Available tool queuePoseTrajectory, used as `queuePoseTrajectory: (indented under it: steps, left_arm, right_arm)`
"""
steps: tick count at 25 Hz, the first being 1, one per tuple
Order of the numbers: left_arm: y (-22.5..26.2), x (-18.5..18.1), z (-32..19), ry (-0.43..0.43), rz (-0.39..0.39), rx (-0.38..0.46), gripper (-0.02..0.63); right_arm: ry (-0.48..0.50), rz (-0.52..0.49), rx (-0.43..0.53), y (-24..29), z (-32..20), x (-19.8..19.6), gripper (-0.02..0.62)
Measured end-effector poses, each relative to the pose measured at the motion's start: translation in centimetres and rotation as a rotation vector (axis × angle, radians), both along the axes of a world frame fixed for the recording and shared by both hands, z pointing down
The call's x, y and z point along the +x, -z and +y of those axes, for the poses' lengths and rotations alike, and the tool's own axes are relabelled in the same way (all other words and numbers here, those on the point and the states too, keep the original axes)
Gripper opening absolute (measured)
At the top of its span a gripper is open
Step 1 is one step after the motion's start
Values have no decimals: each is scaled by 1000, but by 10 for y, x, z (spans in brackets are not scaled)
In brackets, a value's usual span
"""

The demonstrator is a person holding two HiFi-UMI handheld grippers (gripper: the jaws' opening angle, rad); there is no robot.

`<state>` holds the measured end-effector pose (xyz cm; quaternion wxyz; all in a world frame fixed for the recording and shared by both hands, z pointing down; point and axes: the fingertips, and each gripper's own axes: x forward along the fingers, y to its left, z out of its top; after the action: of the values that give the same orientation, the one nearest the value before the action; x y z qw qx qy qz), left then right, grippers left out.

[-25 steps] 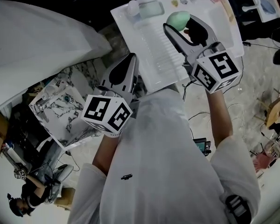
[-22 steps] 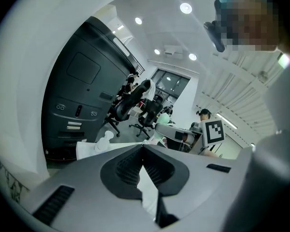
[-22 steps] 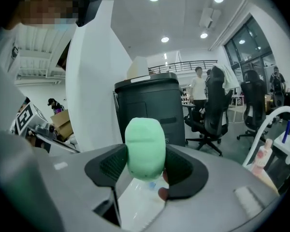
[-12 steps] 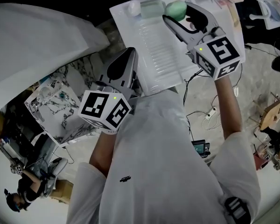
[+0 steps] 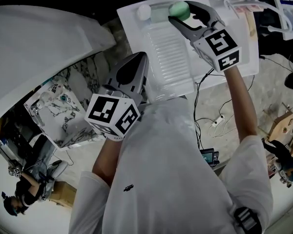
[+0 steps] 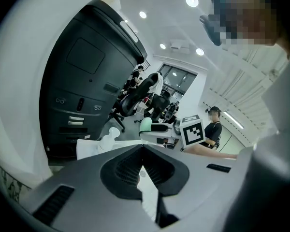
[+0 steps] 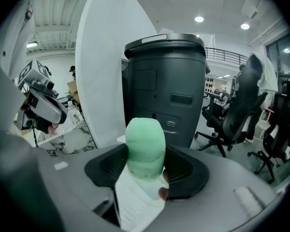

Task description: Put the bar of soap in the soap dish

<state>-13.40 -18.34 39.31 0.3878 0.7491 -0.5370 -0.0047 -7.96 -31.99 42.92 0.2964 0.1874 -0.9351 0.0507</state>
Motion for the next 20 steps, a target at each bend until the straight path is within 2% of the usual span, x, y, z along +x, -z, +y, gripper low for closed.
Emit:
queuePoseTrajectory:
  steps: [9,20]
  left_arm:
    - [-15,-2,-14,8,6,-36,9]
    - [-35,-6,-26,29,6,-74,9]
  right_arm:
    - [102,79,21,-48,-15,-15,255]
    - [222,249,65,-112,-28,-16,255]
